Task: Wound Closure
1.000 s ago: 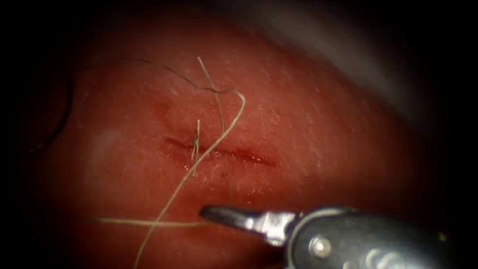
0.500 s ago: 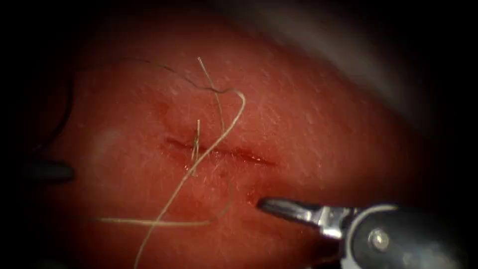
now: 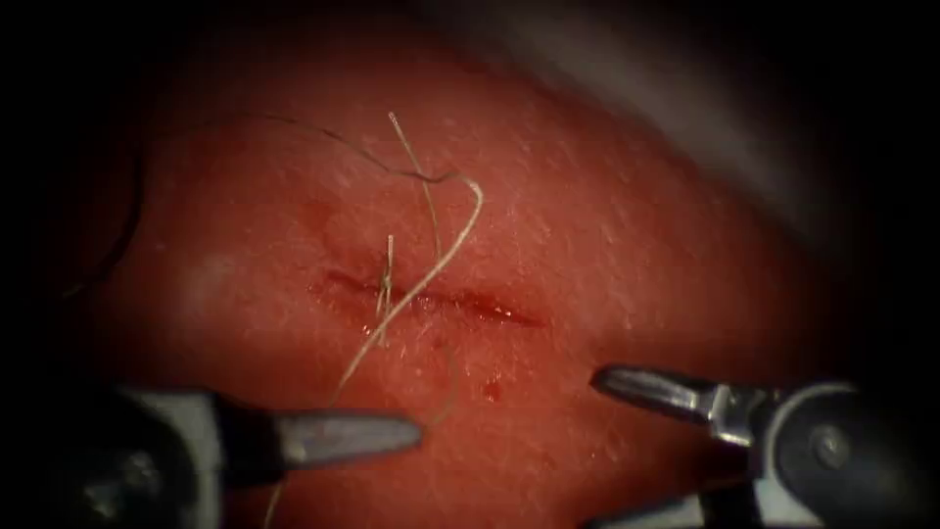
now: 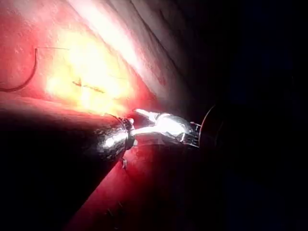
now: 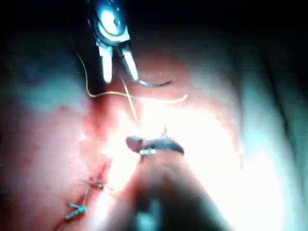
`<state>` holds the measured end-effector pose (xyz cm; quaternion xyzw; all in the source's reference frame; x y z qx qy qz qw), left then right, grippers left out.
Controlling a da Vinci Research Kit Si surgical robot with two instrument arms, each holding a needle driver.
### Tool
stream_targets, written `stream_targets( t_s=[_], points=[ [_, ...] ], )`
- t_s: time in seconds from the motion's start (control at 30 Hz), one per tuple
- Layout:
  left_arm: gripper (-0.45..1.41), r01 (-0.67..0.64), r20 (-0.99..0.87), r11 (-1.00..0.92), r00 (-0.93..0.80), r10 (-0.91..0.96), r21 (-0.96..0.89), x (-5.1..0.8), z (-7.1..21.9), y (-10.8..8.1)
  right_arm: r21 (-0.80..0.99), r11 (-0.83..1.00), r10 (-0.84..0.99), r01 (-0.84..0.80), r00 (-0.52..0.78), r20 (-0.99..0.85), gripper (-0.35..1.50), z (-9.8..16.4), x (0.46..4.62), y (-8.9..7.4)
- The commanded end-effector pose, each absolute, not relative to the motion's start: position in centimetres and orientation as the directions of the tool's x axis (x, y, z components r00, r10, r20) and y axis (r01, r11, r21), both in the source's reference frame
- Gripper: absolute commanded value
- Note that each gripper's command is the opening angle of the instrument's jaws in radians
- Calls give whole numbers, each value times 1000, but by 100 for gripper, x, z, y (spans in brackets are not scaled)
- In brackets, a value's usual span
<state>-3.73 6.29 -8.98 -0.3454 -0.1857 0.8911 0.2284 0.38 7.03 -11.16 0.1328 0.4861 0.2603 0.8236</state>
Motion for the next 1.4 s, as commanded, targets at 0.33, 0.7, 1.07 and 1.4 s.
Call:
stream_targets(
  t_s=[0.33, 0.7, 1.07, 1.4],
  points=[
    [60, -344, -329, -857, -816, 475, -384, -380, -831, 622, 470, 829, 558, -304, 391, -732, 93, -1112, 45, 704],
    [55, -335, -130, -892, -913, 387, -305, -365, -814, 625, 469, 828, 559, -306, 391, -732, 93, -1115, 48, 701],
    [53, -306, -104, -899, -930, 353, -314, -337, -828, 620, 466, 829, 557, -308, 396, -730, 93, -1113, 56, 697],
    [-11, -307, -166, -888, -910, 379, -342, -332, -837, 624, 464, 832, 554, -305, 396, -732, 94, -1110, 60, 693]
  ],
)
